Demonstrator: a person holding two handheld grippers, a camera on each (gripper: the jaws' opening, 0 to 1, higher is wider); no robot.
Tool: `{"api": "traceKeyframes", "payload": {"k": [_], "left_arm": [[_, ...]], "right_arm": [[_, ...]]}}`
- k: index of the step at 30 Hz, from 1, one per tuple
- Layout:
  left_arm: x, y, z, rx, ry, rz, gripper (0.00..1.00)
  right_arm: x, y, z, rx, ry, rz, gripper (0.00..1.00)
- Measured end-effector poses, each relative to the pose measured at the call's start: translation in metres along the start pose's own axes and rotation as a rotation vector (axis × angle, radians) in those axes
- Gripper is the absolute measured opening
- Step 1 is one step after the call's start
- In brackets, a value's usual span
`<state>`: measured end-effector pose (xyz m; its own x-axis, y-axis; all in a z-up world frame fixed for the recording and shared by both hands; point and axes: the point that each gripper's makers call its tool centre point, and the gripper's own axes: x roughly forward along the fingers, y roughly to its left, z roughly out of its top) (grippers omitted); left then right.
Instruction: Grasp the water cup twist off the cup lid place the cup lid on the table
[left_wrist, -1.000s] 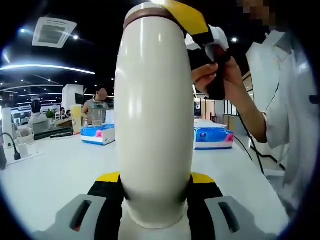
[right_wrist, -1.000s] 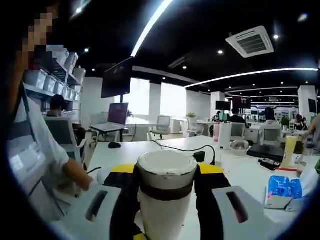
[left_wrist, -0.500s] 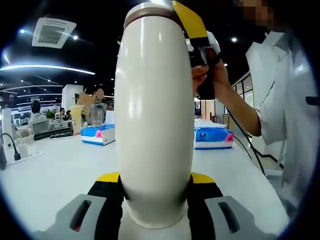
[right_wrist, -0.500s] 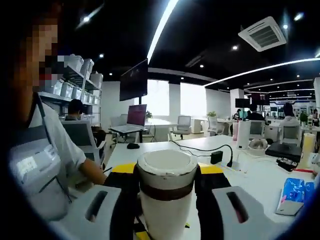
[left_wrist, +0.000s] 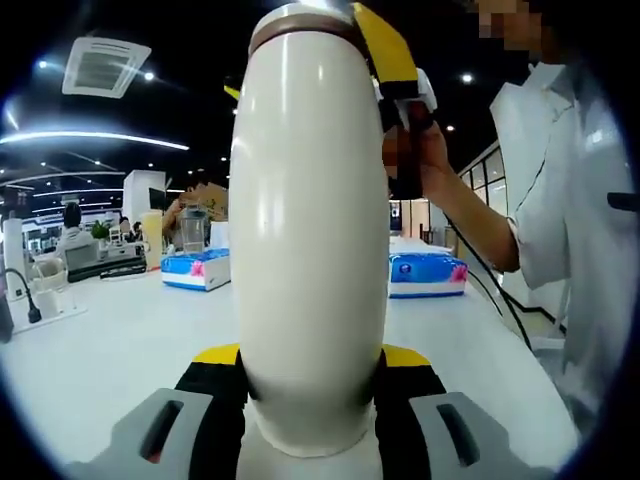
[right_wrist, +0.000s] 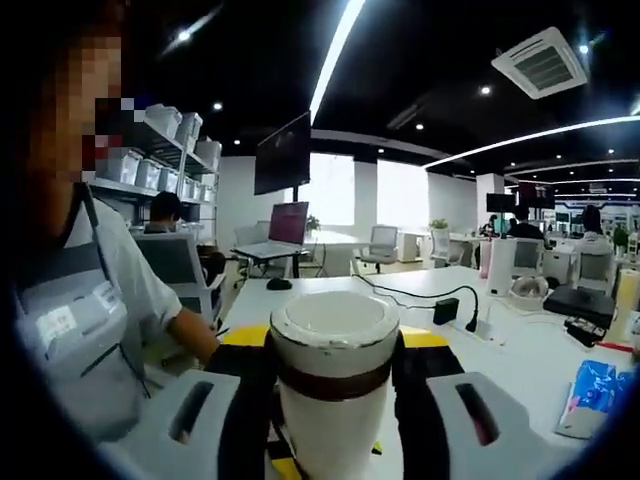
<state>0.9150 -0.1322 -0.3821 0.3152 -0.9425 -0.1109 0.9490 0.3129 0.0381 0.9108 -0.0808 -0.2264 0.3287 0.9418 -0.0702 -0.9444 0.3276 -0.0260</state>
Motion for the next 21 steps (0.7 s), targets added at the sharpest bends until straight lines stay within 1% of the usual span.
{"api": "traceKeyframes", "payload": {"k": [4,8,11,13,14,15,18,19,20,21], "left_arm": [[0.000,0.000,0.000,0.001,0.000,0.000,0.51],[0.000,0.000,0.000,0.001,0.000,0.000,0.51],[0.000,0.000,0.000,0.001,0.001,0.000,0.51],[0.000,0.000,0.000,0.001,0.002,0.000,0.51],[0.000,0.000,0.000,0.001,0.002,0.000,0.51],[0.000,0.000,0.000,0.002,0.002,0.000,0.51],[0.000,0.000,-0.001,0.002,0.002,0.000,0.51],[0.000,0.000,-0.001,0.002,0.003,0.001,0.51],[0.000,0.000,-0.001,0.003,0.003,0.001,0.51],[0.000,0.000,-0.001,0.002,0.003,0.001,0.51]], "right_arm": [[0.000,-0.001,0.000,0.013,0.005,-0.017,0.49],[-0.002,-0.006,0.000,0.047,-0.007,-0.059,0.57],[-0.006,-0.007,0.001,0.064,-0.014,-0.087,0.59],[-0.010,-0.007,0.004,0.106,-0.035,-0.122,0.60],[-0.013,-0.009,0.005,0.124,-0.042,-0.152,0.61],[-0.014,-0.009,0.004,0.115,-0.041,-0.169,0.61],[-0.020,-0.010,0.002,0.085,-0.033,-0.259,0.63],[-0.021,-0.009,0.002,0.085,-0.039,-0.286,0.65],[-0.022,-0.007,0.002,0.100,-0.062,-0.318,0.66],[-0.023,-0.007,0.000,0.089,-0.063,-0.356,0.67]]}}
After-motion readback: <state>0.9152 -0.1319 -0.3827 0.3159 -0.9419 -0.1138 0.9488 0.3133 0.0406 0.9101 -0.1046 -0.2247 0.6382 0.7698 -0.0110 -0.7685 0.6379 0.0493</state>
